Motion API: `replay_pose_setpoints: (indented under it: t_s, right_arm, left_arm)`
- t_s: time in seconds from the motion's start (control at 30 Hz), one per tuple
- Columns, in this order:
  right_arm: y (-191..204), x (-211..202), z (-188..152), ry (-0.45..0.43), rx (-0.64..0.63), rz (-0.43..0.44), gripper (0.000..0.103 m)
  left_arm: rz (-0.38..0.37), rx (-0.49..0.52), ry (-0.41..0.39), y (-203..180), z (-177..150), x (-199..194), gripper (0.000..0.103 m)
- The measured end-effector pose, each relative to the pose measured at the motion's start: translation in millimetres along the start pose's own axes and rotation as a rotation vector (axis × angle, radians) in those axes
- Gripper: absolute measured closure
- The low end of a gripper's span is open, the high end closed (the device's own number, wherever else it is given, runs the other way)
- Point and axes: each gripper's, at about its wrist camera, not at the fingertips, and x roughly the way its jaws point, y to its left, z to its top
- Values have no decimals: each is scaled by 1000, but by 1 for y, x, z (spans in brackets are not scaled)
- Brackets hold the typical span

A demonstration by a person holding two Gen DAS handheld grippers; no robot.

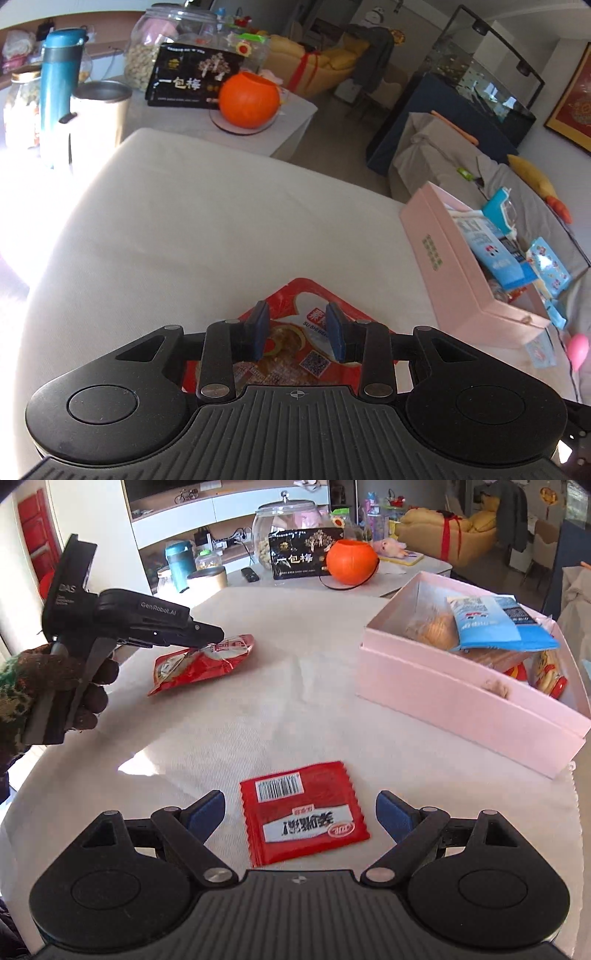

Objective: Organize snacks
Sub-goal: 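Grasp the red duck-snack pouch with the left gripper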

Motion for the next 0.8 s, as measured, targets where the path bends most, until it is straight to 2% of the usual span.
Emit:
replay_pose_setpoints:
  t_s: [0.13,0.2,0.3,0.47,0.6,0.63,0.8]
  right_arm:
    - [-1,5,-9,-14,18,-80,14]
    - [-3,0,-12,-31,49,-78,14]
    - [-2,-6,-12,-63,68,-40,14]
    - [11,1,-2,-95,53,-25,14]
    - [22,19,5,-122,-1,-104,13]
    - [21,21,6,-129,1,-101,13]
    - [11,20,7,-128,30,-101,13]
  left_arm:
    - [-67,-45,49,-16,-23,-10,66]
    - [-82,-45,66,-22,-32,-14,66]
    - [-87,8,90,-36,-40,-15,66]
    - [-34,144,73,-63,-44,-12,62]
    - [23,258,54,-84,-45,-9,61]
    - [37,285,48,-88,-45,-8,61]
    - [43,296,46,-91,-41,0,58]
